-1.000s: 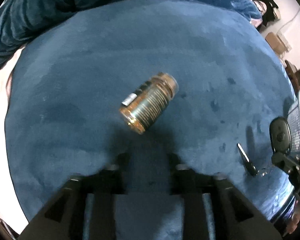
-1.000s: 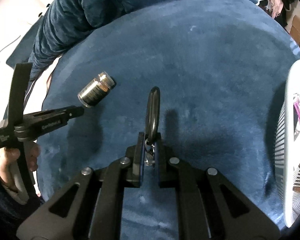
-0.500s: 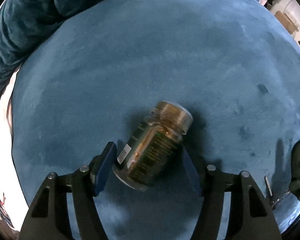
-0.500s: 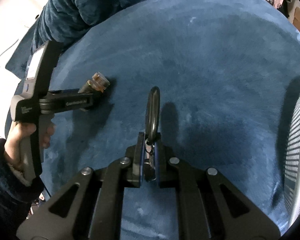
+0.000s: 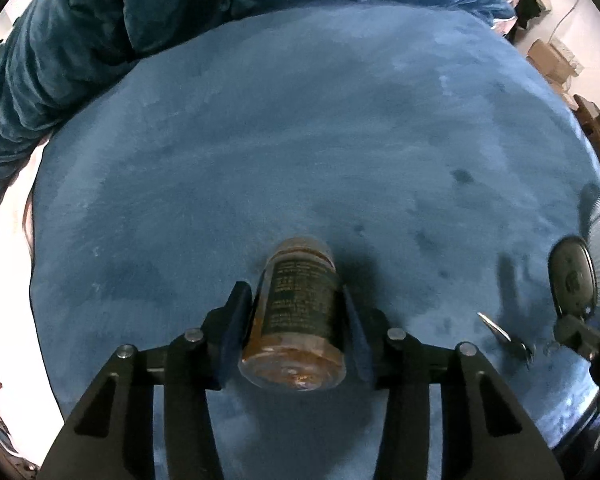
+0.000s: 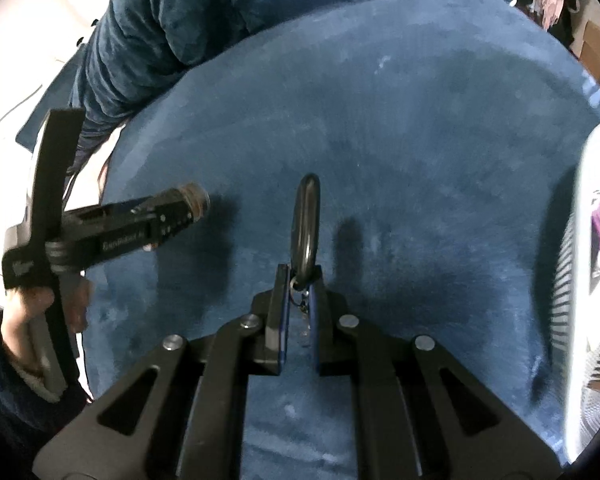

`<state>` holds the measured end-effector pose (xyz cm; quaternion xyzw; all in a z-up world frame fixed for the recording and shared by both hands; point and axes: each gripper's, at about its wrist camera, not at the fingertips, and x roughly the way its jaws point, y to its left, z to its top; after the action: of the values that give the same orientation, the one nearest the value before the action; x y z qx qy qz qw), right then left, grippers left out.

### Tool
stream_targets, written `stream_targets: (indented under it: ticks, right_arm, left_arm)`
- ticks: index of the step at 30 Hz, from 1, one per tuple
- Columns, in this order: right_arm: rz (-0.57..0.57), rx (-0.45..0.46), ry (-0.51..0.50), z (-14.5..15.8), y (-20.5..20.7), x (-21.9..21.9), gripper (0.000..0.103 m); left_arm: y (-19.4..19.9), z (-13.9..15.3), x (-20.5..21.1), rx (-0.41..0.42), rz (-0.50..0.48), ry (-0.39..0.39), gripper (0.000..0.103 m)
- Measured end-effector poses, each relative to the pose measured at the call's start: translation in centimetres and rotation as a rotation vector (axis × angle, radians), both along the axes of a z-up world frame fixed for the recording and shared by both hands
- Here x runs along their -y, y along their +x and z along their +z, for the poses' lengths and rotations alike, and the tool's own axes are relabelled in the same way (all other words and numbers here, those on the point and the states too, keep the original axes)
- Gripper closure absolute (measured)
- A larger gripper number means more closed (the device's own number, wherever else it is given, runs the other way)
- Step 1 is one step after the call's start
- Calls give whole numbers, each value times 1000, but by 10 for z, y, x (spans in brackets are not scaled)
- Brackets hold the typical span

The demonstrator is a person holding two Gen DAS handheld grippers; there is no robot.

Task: Organize rigid objects
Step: 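Carry the pill bottle and key fob over the white colander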

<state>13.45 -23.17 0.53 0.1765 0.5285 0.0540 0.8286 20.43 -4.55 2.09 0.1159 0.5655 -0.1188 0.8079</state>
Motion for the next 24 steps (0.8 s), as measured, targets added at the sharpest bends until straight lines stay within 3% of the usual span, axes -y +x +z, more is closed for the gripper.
stream_targets:
  ticks: [11, 24]
  right_arm:
    - [-14, 72, -11, 40, -34, 2, 94]
    - [-86, 150, -37, 84, -66, 35, 94]
  left_arm:
    - [-57, 51, 20, 76, -38, -35, 56]
    - [-104, 90, 65, 129, -124, -61, 56]
